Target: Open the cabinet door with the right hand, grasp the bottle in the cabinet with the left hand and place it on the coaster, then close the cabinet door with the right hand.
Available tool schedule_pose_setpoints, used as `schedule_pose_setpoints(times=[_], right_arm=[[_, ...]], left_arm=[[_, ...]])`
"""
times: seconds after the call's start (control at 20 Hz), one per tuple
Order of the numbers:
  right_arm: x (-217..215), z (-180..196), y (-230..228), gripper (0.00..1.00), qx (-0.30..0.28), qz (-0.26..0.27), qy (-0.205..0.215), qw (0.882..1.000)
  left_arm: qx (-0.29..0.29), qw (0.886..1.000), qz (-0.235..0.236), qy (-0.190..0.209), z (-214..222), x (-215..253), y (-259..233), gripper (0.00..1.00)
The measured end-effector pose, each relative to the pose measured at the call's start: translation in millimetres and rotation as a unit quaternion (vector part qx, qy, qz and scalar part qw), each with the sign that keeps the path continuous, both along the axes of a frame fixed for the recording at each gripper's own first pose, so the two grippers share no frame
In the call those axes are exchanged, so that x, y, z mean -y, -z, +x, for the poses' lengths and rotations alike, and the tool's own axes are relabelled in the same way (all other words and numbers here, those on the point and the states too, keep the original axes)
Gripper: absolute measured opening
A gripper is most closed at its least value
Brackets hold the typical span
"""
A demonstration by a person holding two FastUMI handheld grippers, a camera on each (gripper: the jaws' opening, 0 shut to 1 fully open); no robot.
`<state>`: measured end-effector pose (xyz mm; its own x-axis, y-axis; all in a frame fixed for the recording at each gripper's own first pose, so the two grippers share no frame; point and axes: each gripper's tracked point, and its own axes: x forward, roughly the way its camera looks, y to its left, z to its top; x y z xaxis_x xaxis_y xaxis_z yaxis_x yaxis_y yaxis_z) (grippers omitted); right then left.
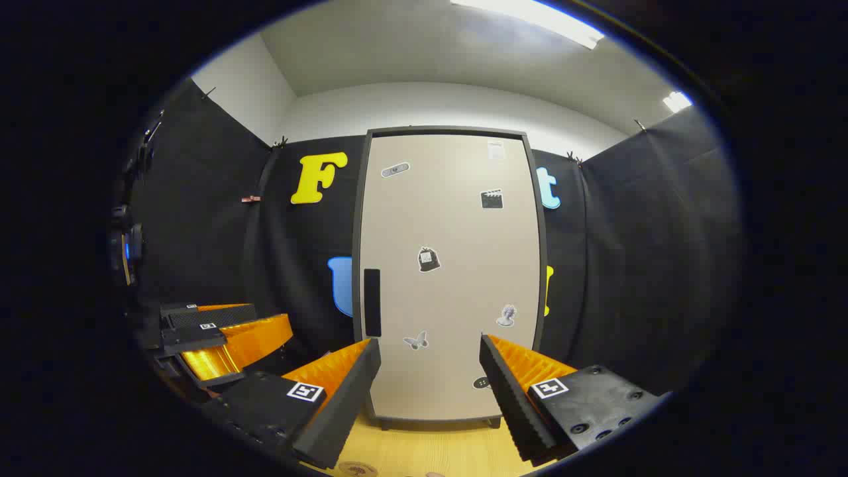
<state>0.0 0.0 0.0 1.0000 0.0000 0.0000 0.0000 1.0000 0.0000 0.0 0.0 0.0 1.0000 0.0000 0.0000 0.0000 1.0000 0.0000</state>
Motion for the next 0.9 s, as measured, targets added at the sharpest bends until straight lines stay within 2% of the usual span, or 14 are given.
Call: schedule_pose_setpoints(times=[0.9], right_arm=[[-0.4,9.4,-5.7,0.98,0.006,0.002,-0.020,1.000]], left_arm=[[-0.004,1.000,-0.015,-0.004,9.3,3.9,5.4,0.91]])
